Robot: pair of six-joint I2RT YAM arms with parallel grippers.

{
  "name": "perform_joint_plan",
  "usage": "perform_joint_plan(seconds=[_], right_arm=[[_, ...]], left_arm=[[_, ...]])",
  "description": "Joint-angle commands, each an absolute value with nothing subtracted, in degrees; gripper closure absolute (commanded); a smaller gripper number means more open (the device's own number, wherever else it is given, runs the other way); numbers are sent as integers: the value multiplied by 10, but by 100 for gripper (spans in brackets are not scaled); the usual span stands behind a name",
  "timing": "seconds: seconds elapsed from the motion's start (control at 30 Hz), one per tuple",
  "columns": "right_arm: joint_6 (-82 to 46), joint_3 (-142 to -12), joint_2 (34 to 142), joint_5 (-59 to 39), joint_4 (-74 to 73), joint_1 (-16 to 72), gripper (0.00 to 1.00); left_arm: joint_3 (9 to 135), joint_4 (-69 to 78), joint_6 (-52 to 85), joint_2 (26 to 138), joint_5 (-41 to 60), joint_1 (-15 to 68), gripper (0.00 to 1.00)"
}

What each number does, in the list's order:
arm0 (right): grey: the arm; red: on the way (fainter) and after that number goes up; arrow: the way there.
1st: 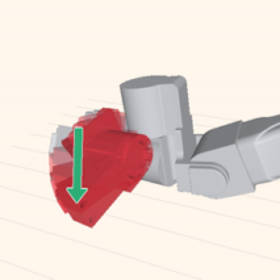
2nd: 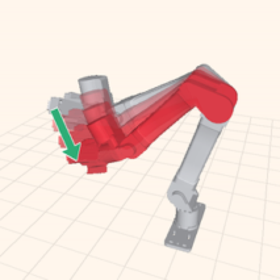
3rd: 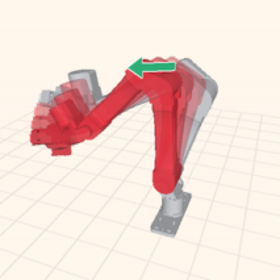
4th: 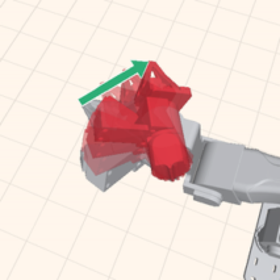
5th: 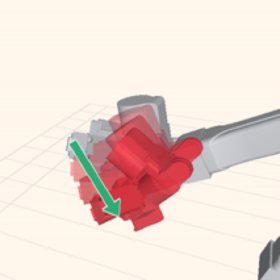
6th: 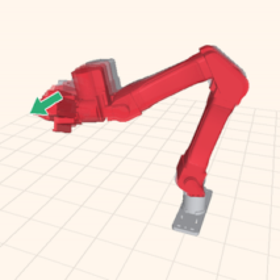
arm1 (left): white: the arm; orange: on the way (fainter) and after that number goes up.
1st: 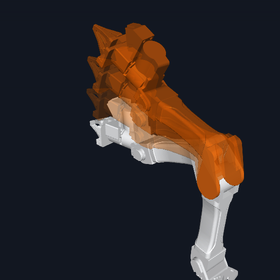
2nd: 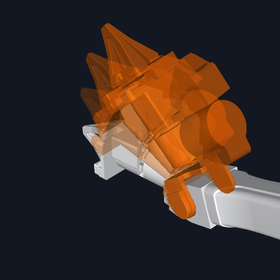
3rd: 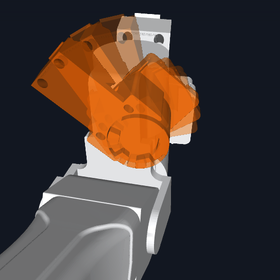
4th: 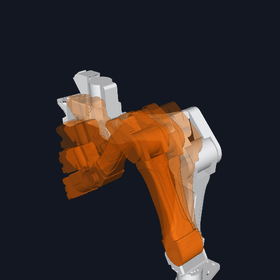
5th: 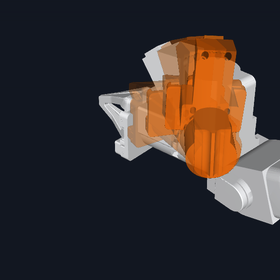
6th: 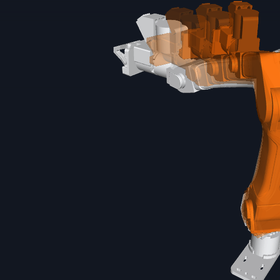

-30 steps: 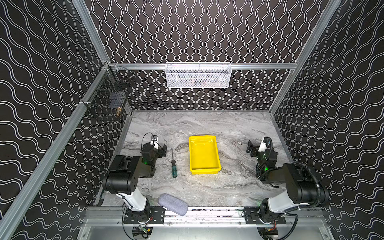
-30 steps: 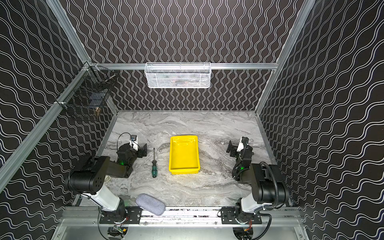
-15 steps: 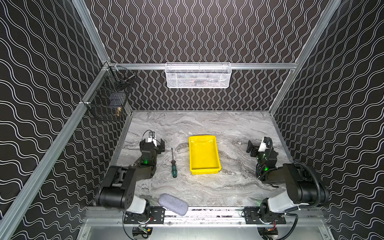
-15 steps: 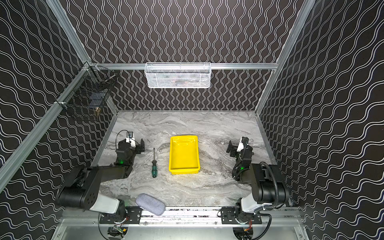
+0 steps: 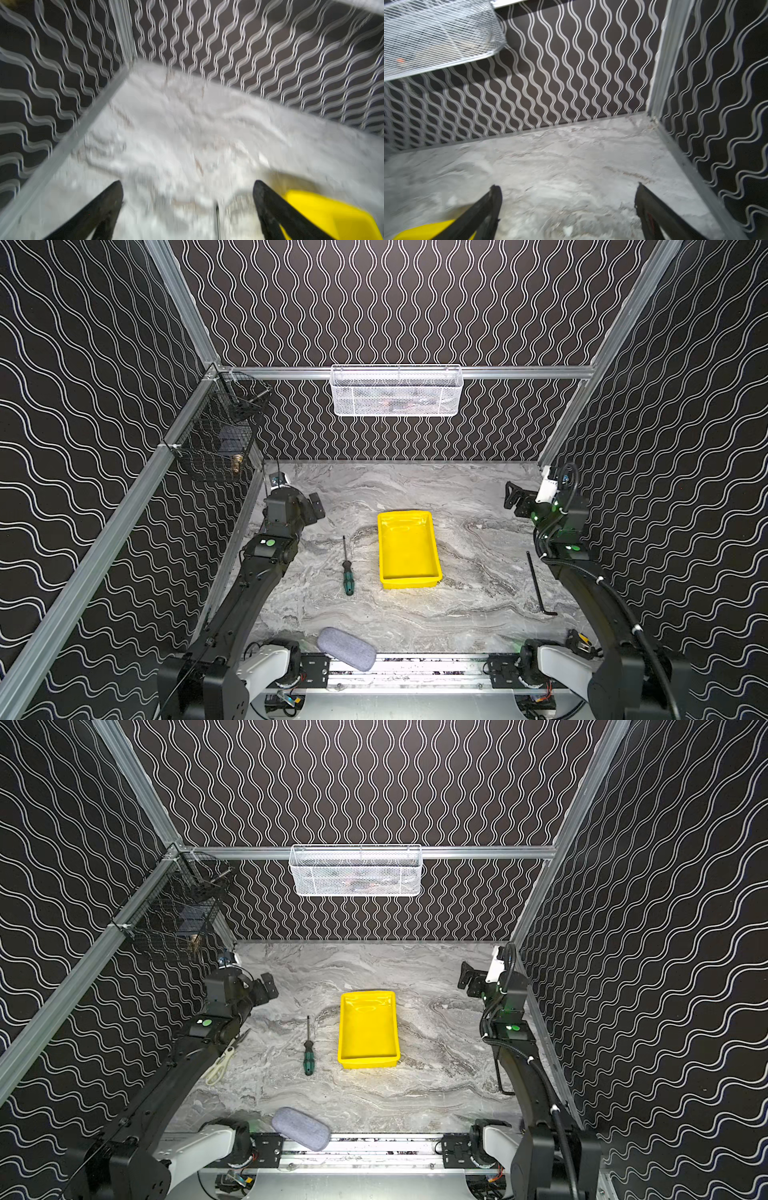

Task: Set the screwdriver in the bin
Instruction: 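Move the left gripper over the screwdriver handle while the right arm lifts forward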

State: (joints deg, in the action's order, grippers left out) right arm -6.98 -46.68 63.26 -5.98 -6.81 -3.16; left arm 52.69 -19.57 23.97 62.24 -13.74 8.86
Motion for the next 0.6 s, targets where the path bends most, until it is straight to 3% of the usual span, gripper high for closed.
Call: perform_joint_plan(seconds=[0.0,0.27,0.57], right_arm=[[-117,-485,620,-141,106,-32,0],[-113,-448,588,-218,166,-30,0],[-105,-417,602,-264,188,-30,0]], left_arm=[[530,-387,300,608,-71,98,1],[482,-481,366,621,-40,201,1],[450,-409,386,711,-15,249,1]])
